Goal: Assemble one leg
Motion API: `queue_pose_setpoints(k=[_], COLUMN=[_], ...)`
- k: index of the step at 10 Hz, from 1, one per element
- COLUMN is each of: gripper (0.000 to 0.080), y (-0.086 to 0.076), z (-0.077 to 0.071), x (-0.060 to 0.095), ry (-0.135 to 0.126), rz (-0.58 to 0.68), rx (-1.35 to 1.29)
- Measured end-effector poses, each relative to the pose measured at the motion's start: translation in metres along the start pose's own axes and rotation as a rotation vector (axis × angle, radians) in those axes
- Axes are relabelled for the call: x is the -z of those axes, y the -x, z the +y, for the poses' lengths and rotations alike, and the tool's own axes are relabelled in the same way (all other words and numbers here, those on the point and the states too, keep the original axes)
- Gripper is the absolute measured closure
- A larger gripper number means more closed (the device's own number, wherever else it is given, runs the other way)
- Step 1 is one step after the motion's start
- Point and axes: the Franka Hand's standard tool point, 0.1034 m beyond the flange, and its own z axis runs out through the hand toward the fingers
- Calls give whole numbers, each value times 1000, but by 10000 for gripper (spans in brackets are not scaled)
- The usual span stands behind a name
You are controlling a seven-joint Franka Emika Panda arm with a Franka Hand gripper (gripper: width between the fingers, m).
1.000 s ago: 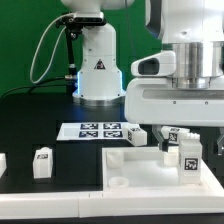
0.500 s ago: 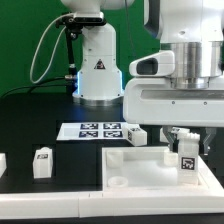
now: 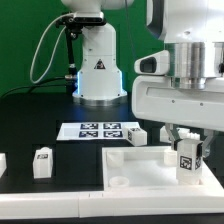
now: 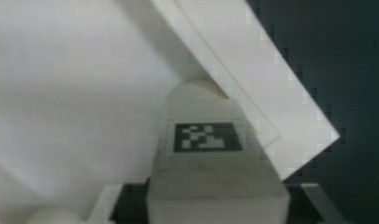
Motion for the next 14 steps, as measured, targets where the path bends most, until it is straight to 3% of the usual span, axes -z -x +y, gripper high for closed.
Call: queue_pose_setpoints(k=[3,6,7,8,9,10,11,14], gripper=[514,514,442,254,254,171,171,151], y=[3,1,1,1,2,7,11,9], z=[-3,-3,-3,-2,-1,-2,-1,0], x=[0,0,-1,-1,-2,-2,-4,-4], ry=[-27,-27,-28,-29,-27,-26,-26,-29], rz=[-47,-58,-58,-56,-60,-67,-71,-65], rx=[-607,-734,-707,-557,-360,-199,-72,82])
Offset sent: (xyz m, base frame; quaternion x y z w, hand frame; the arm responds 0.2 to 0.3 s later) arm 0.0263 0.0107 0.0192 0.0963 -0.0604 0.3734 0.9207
